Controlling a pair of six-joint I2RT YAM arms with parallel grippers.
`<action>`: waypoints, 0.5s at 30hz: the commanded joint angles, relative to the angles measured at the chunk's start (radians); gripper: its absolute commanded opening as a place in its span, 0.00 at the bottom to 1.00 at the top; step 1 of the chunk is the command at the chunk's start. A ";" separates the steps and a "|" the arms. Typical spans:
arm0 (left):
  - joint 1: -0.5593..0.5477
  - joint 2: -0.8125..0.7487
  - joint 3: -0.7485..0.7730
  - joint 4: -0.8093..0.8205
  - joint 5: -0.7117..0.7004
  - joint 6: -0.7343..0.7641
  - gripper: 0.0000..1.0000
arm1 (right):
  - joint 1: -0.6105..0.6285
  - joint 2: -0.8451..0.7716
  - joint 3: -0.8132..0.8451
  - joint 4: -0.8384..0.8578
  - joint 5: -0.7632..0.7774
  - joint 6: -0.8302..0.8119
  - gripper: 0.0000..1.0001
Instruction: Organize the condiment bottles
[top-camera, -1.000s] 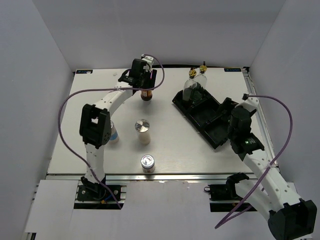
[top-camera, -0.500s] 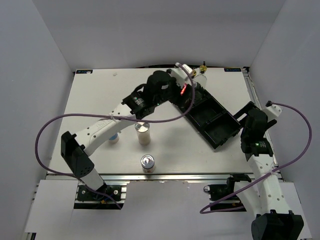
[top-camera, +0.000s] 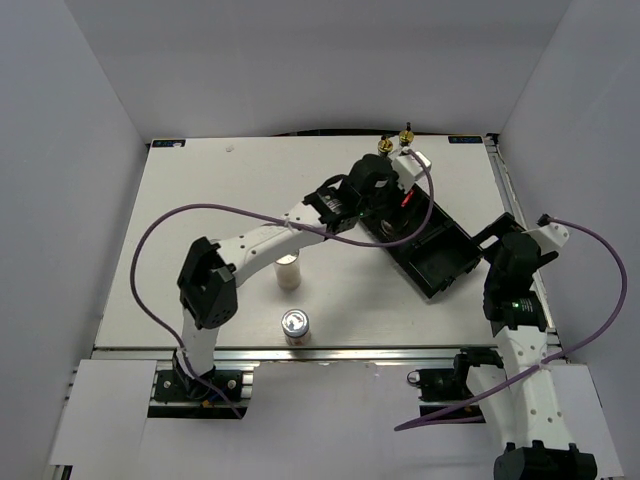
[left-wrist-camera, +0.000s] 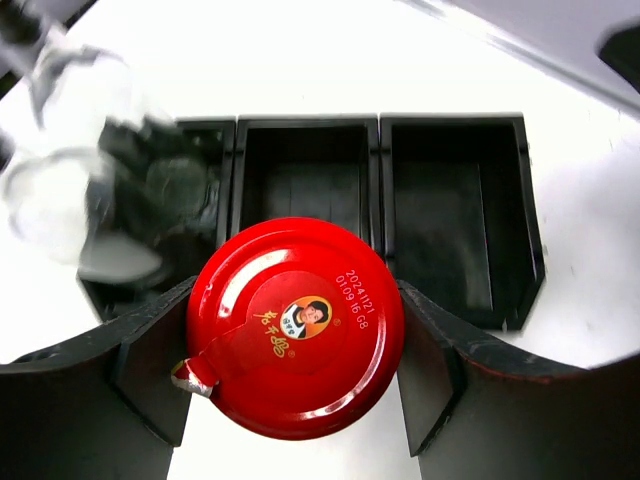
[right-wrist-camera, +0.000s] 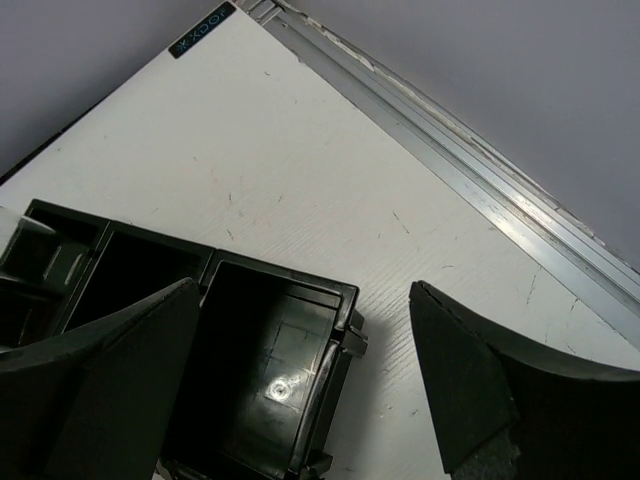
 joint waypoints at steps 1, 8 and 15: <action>-0.008 0.007 0.117 0.191 0.001 -0.033 0.00 | -0.007 -0.043 -0.018 0.054 0.028 -0.007 0.89; -0.009 0.279 0.465 0.144 -0.039 -0.037 0.00 | -0.009 -0.077 -0.038 0.076 0.017 -0.008 0.89; -0.012 0.391 0.501 0.223 -0.102 -0.017 0.00 | -0.010 -0.066 -0.042 0.100 -0.039 -0.012 0.90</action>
